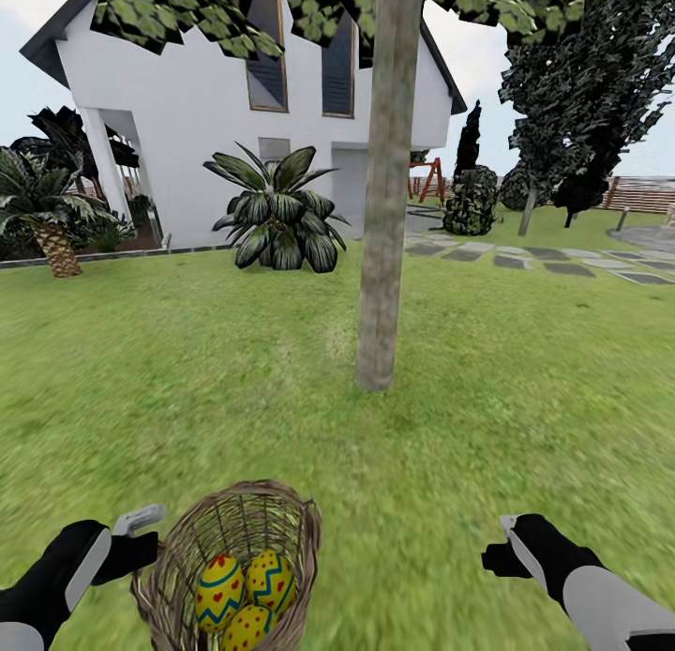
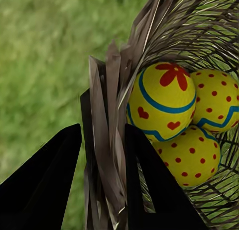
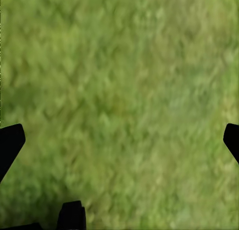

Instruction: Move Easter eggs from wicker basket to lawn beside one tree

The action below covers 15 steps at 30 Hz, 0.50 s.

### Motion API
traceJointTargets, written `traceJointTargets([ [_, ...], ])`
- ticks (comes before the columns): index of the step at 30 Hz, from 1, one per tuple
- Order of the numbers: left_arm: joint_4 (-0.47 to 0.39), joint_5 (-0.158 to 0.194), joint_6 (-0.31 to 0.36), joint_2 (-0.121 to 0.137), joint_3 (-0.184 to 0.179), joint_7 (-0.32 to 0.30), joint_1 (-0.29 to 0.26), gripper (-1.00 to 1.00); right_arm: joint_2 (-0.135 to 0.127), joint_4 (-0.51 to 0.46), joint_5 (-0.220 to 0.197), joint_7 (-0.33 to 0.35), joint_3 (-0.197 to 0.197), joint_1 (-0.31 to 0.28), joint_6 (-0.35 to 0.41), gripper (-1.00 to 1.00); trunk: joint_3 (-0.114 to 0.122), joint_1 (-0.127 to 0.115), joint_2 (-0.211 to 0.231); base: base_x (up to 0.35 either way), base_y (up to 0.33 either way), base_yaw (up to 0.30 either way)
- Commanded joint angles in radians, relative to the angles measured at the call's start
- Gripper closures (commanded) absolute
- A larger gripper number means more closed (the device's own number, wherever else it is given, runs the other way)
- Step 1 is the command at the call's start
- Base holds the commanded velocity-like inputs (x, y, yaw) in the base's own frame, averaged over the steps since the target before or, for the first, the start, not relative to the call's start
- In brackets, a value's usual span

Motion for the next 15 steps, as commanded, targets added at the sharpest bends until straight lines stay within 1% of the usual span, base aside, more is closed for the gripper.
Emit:
traceJointTargets([
  [1,-0.002,0.009,0.005,-0.005,0.005,-0.007,-0.001,1.0,-0.001,-0.002,-0.005,0.002,0.008,0.0,0.005,-1.0,-0.004,0.004,-0.008,0.0,0.0,0.0],
  [6,-0.002,0.007,0.005,-0.008,0.004,-0.007,-0.001,1.0,0.003,-0.002,-0.005,0.002,0.008,0.0,0.005,-1.0,-0.02,0.023,-0.043,0.0,0.0,0.0],
  [15,0.001,0.008,0.001,-0.01,0.008,-0.007,-0.001,1.0,0.006,-0.002,-0.005,0.002,0.008,0.0,0.005,-1.0,-0.02,0.023,-0.043,0.0,0.0,0.0],
])
